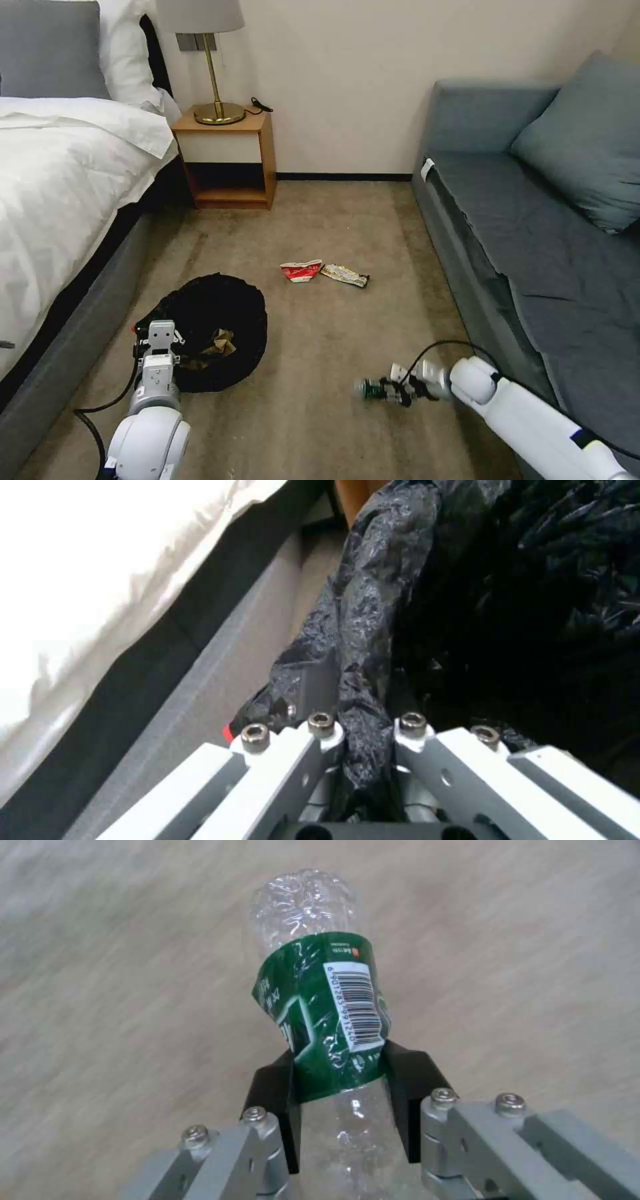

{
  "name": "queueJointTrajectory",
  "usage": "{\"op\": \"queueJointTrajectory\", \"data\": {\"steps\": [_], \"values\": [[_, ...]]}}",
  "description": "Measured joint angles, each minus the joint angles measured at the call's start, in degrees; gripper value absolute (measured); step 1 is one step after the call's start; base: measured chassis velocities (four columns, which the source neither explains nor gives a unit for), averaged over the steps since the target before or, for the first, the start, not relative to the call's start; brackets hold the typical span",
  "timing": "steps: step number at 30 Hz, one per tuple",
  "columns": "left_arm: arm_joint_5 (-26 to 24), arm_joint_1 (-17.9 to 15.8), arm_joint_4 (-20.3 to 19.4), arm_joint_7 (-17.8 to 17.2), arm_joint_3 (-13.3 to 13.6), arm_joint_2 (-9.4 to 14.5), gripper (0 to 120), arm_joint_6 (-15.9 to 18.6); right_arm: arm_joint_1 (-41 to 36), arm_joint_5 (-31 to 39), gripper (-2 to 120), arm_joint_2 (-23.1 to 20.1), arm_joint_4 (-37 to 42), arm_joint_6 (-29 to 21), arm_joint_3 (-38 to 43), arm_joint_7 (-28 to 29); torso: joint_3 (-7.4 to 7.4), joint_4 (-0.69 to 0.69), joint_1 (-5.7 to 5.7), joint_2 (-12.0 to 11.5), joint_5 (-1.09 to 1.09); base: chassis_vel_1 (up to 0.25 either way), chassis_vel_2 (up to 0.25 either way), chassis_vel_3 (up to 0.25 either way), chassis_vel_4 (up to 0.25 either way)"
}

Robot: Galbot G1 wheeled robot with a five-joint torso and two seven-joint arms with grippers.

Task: Pick up the trash bin, then pick up the garbage on the floor and place it into the trash bin.

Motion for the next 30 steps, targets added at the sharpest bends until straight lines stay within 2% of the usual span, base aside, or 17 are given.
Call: {"op": "queueJointTrajectory", "data": {"steps": [8,14,16,17,20,21,23,24,27,30], "values": [[0.24,-0.03,-0.08,-0.02,0.21,-0.16,0,-0.04,7.14,0.33,29,3.13,-2.02,0.91,2.2,0.13,0.0,0.0,0.0,0.0,0.02,0.0,0.0,0.0,0.0],[0.57,-0.16,-0.16,-0.03,0.33,-0.21,0,-0.04,11.44,4.73,29,7.35,-1.28,1.38,2.46,4.06,0.0,0.0,0.01,0.0,0.0,0.0,0.0,0.0,0.0],[0.76,-0.27,-0.16,-0.03,0.42,-0.25,0,-0.04,13.29,9.26,29,10.49,0.86,0.69,1.43,7.23,0.0,0.0,0.01,0.0,-0.01,0.0,0.0,0.0,0.0],[0.76,-0.27,-0.16,-0.03,0.42,-0.25,0,-0.04,13.29,9.26,29,10.49,0.86,0.69,1.43,7.23,0.0,0.0,0.01,0.0,-0.01,0.0,0.0,0.0,0.0],[0.9,-0.44,-0.16,-0.03,0.5,-0.3,0,-0.05,15.03,18.76,29,14.18,4.77,-1.34,-1.54,12.52,0.0,0.02,0.01,0.0,-0.01,0.0,0.0,0.0,0.0],[0.9,-0.44,-0.16,-0.03,0.5,-0.3,0,-0.05,15.03,18.76,29,14.18,4.77,-1.34,-1.54,12.52,0.0,0.02,0.01,0.0,-0.01,0.0,0.0,0.0,0.0],[0.91,-0.46,-0.16,-0.04,0.5,-0.3,0,-0.05,15.74,25.33,29,15.79,7.63,-2.36,-3.96,16.48,0.0,0.02,0.01,0.0,-0.02,0.0,0.0,0.0,0.0],[0.91,-0.46,-0.16,-0.04,0.5,-0.3,0,-0.05,15.74,25.33,29,15.79,7.63,-2.36,-3.96,16.48,0.0,0.02,0.01,0.0,-0.02,0.0,0.0,0.0,0.0],[0.91,-0.5,-0.16,-0.03,0.46,-0.3,0,-0.06,15.94,32.58,29,18.01,11.47,-4.17,-6.66,20.34,0.0,0.01,0.0,0.0,-0.01,0.0,0.0,0.0,0.0],[0.89,-0.54,-0.16,-0.06,0.46,-0.31,0,-0.06,15.81,36.55,29,18.82,13.7,-5.54,-8.0,22.0,-0.01,0.01,0.0,0.0,-0.02,0.0,0.0,0.0,0.0]]}}
